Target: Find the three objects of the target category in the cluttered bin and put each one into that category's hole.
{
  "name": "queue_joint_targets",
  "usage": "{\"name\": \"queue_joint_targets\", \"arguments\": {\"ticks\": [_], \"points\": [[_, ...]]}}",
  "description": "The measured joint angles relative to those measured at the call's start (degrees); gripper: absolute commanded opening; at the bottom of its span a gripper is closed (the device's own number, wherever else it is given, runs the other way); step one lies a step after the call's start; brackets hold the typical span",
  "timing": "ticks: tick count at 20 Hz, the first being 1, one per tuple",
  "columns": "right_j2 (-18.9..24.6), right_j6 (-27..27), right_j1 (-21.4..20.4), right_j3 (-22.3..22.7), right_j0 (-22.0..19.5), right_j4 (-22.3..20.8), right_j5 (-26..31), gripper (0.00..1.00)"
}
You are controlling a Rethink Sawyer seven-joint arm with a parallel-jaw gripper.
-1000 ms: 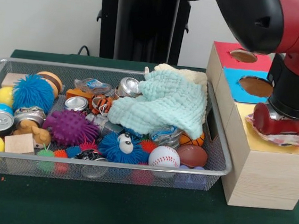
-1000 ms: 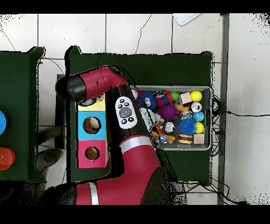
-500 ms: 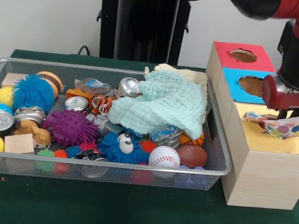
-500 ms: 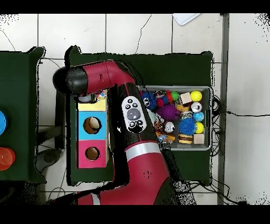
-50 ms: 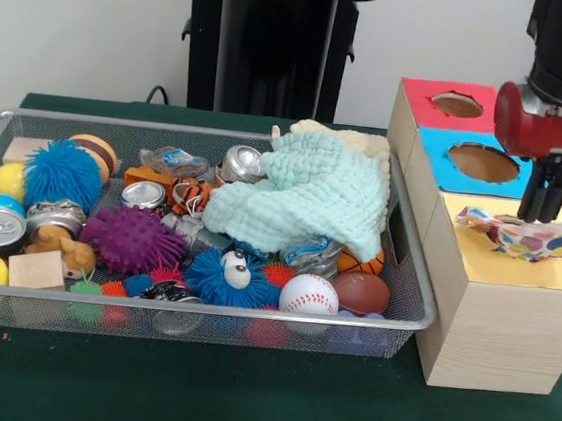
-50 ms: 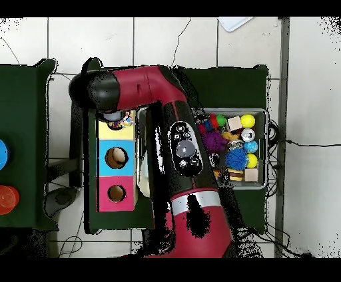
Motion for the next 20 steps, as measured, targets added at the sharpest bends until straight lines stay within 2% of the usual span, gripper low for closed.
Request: {"name": "queue_joint_targets", "arguments": {"ticks": [5,10,20], "points": [[0.9,0.0,-0.9,0.1,-3.4,-0.2,-0.8,0.0],[2.2,-0.2,-0.3,0.1,-7.8,-2.7,-2.1,0.0],[4.8,-4.0,0.7,0.2,-12.7,-6.8,-2.1,0.0]]}}
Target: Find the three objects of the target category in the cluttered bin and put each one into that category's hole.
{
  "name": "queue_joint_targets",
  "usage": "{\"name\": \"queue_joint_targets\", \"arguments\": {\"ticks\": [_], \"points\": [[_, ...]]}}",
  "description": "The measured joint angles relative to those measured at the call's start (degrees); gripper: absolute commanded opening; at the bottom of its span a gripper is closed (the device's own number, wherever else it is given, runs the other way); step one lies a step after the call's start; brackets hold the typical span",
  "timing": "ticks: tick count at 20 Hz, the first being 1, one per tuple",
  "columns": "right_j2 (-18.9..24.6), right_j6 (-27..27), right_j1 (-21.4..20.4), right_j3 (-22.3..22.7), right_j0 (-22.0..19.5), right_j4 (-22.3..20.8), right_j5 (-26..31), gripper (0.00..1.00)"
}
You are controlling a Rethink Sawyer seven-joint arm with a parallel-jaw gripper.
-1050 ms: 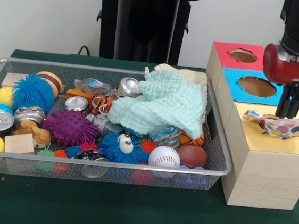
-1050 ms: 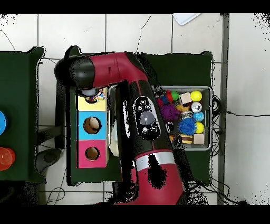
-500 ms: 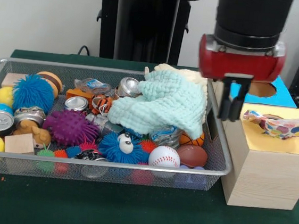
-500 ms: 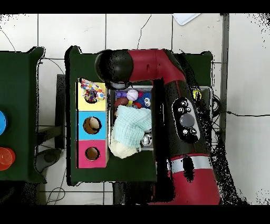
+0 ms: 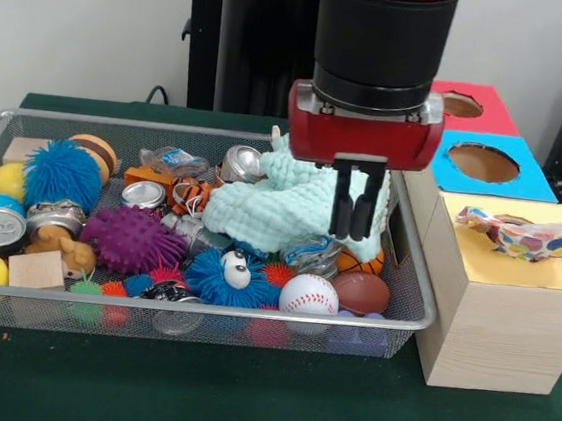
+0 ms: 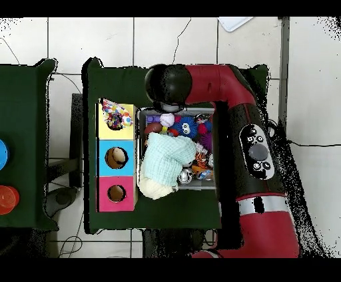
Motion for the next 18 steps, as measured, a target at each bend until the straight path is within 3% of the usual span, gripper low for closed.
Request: {"name": "queue_joint_targets", "arguments": {"ticks": [10,18], "points": [[0.8,-0.7,-1.6,3.8,-2.3,-1.1,-2.6,0.0],[1.7,-0.7,-1.2,2.1,-0.8,-1.2,-2.6,0.0]]}}
